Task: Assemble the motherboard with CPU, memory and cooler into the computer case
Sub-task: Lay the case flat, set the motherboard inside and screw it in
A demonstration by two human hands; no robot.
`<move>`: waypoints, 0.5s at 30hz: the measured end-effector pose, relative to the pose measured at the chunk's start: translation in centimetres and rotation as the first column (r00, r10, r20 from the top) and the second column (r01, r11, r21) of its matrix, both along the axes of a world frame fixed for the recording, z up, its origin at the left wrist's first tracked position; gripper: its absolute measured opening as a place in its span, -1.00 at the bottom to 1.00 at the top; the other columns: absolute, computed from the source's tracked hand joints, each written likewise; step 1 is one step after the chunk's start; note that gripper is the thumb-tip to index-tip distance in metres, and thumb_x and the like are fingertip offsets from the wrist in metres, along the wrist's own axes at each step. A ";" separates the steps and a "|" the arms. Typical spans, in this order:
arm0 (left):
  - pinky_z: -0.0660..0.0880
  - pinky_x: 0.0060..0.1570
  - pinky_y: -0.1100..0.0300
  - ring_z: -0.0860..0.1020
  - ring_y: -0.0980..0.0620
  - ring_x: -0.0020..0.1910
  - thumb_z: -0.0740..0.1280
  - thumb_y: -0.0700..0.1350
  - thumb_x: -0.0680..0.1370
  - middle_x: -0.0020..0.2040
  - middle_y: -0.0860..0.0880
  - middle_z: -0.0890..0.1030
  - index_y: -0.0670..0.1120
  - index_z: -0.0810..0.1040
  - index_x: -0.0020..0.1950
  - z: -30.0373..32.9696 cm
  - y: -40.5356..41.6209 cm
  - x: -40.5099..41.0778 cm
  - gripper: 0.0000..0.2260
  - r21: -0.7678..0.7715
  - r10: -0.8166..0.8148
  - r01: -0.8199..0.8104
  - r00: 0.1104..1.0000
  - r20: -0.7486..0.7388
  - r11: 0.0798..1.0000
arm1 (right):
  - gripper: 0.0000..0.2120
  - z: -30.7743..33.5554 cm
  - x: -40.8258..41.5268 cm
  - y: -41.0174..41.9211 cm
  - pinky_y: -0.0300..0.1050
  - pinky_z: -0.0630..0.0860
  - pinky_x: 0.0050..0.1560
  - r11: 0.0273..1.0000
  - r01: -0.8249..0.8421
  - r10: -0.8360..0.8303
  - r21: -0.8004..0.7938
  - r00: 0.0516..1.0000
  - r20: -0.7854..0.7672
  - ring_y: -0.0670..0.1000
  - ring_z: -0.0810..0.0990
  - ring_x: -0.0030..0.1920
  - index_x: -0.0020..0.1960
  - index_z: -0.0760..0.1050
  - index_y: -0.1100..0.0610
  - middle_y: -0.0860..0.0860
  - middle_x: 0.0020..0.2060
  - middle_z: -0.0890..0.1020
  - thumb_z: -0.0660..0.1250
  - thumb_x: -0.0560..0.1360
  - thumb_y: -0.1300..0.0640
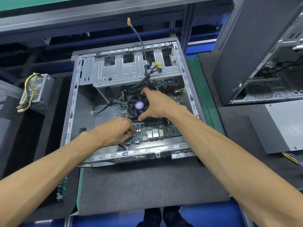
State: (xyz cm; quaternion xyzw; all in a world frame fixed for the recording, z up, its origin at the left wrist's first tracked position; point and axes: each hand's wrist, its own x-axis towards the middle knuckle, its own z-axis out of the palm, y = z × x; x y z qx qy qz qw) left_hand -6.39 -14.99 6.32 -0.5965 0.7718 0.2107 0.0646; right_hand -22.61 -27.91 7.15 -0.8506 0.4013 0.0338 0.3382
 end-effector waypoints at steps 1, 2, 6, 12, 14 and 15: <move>0.49 0.05 0.07 0.56 -0.03 0.00 0.35 -0.12 0.56 -0.02 -0.02 0.61 -0.10 0.67 0.01 0.0 0.0 0.0 -0.88 0.002 -0.002 0.002 1.000 0.006 1.000 | 0.07 -0.1 0.0 0.0 0.01 0.49 0.10 1.000 0.004 -0.004 0.004 1.000 0.005 0.17 0.50 0.29 0.52 0.19 0.10 0.13 0.35 0.49 0.68 0.20 -0.16; 0.49 0.05 0.08 0.56 -0.02 0.01 0.35 -0.12 0.56 -0.02 -0.02 0.60 -0.10 0.67 0.01 0.0 0.1 0.1 -0.88 0.001 -0.005 0.005 1.000 0.012 1.000 | 0.06 -0.1 0.1 0.1 -0.02 0.47 0.05 1.000 0.007 -0.007 0.007 1.000 0.012 0.16 0.51 0.26 0.51 0.20 0.10 0.13 0.33 0.51 0.69 0.20 -0.15; 0.48 0.03 0.12 0.55 -0.01 0.00 0.33 -0.13 0.56 -0.02 0.01 0.58 -0.08 0.66 0.00 0.0 0.4 0.6 -0.88 -0.010 0.009 -0.009 1.000 0.006 1.000 | 0.04 -0.3 0.2 0.1 -0.06 0.43 0.02 1.000 0.007 -0.008 0.021 0.999 0.034 0.16 0.52 0.23 0.48 0.21 0.10 0.13 0.31 0.51 0.70 0.19 -0.12; 0.48 0.04 0.16 0.56 0.01 0.00 0.36 -0.12 0.56 -0.02 0.02 0.60 -0.07 0.67 0.01 -0.1 0.2 0.4 -0.89 -0.004 0.009 -0.009 1.000 -0.020 1.000 | 0.03 -0.4 0.1 0.1 -0.03 0.44 0.06 0.999 0.007 -0.009 0.047 0.999 0.045 0.16 0.51 0.23 0.47 0.20 0.08 0.13 0.33 0.47 0.70 0.19 -0.11; 0.49 0.04 0.14 0.56 0.01 0.00 0.37 -0.11 0.56 -0.02 0.02 0.60 -0.07 0.67 0.01 -0.2 0.1 0.4 -0.89 -0.002 0.007 -0.007 1.000 -0.017 1.000 | 0.04 -0.4 0.2 0.0 -0.04 0.42 0.04 0.999 0.007 -0.010 0.050 0.999 0.047 0.16 0.51 0.23 0.48 0.20 0.08 0.13 0.33 0.47 0.70 0.19 -0.11; 0.50 0.05 0.13 0.57 0.01 -0.01 0.37 -0.11 0.56 -0.02 0.02 0.61 -0.07 0.67 0.02 -0.2 0.0 0.4 -0.89 0.000 0.007 -0.007 1.000 -0.014 1.000 | 0.04 -0.4 0.2 0.0 -0.05 0.42 0.04 0.999 0.007 -0.009 0.051 0.999 0.048 0.17 0.50 0.24 0.48 0.19 0.08 0.14 0.34 0.47 0.70 0.20 -0.11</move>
